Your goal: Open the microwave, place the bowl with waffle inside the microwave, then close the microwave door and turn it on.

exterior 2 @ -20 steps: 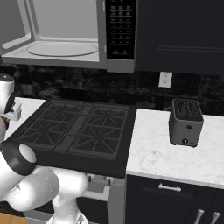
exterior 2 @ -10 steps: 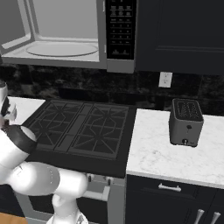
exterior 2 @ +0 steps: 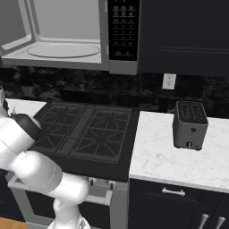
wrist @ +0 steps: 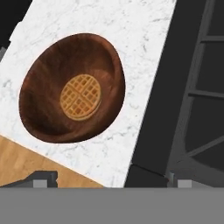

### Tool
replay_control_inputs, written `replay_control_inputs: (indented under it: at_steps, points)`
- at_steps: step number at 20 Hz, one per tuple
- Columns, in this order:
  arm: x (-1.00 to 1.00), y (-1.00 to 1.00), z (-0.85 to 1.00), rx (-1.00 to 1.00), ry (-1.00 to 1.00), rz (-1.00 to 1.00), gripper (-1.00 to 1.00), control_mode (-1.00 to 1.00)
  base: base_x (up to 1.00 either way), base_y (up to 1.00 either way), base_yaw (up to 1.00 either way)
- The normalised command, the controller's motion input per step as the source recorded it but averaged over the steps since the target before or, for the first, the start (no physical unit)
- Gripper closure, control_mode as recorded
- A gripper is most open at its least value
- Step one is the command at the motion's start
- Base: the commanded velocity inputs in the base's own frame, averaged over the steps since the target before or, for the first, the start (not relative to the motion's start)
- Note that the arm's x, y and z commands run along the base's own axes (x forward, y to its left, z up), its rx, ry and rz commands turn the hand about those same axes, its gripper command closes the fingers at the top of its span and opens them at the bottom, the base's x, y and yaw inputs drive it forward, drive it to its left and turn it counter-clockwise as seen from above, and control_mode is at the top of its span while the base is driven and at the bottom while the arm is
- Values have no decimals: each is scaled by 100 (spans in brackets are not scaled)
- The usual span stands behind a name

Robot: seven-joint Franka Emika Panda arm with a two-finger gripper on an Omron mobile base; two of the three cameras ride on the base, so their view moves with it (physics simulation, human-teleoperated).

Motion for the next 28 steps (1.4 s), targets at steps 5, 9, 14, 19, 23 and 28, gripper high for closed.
replay_control_inputs:
  at_steps: [5,9,14,19,23,28]
  points:
    - [29,35,-18,-11,4,-7,-100,-100,0,0,0]
    - [34,29,-14,-10,6,-6,-100,-100,0,0,0]
    - [34,36,-1,-7,6,-5,-100,-100,0,0,0]
    - [35,44,-6,-11,9,-4,-100,-100,0,0,0]
    - [33,46,0,-6,6,-1,-100,-100,0,0,0]
    - [30,7,-15,-16,20,-8,-100,-100,0,0,0]
